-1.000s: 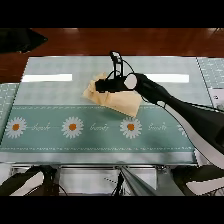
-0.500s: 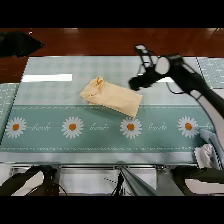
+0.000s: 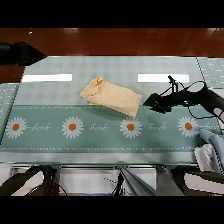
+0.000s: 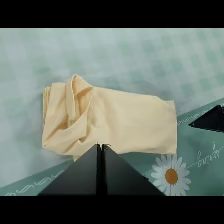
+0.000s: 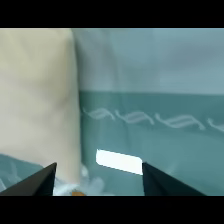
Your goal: Fold the shirts.
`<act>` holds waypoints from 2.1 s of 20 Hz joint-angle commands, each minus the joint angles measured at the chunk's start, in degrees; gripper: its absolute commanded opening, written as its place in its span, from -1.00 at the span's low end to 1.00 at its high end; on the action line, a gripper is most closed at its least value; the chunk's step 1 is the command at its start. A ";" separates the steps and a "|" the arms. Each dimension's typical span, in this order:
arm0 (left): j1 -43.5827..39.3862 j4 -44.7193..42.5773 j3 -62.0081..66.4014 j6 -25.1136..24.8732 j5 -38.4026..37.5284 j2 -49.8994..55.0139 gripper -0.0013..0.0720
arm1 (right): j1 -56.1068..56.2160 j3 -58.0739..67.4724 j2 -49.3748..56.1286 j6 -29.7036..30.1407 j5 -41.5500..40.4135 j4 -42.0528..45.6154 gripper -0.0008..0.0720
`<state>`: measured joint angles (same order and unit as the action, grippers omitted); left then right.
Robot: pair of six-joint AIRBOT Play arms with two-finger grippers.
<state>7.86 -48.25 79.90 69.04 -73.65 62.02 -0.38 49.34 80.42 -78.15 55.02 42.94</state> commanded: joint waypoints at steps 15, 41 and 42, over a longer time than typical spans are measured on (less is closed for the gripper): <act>-0.02 -0.68 -2.34 0.00 -3.06 0.20 -0.90 | 9.75 -2.67 -7.52 5.75 -20.06 -13.84 -0.87; -0.02 -1.09 -2.45 -13.27 6.40 21.35 -0.90 | -53.13 34.01 -34.60 -18.05 51.41 62.23 -0.88; 0.00 -1.07 -2.45 -13.44 7.30 21.81 -0.90 | -53.13 33.97 -34.84 -18.01 51.43 64.15 -0.87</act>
<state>7.84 -49.30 77.45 57.60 -67.68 82.50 -53.12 83.20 46.06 -95.26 105.67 101.71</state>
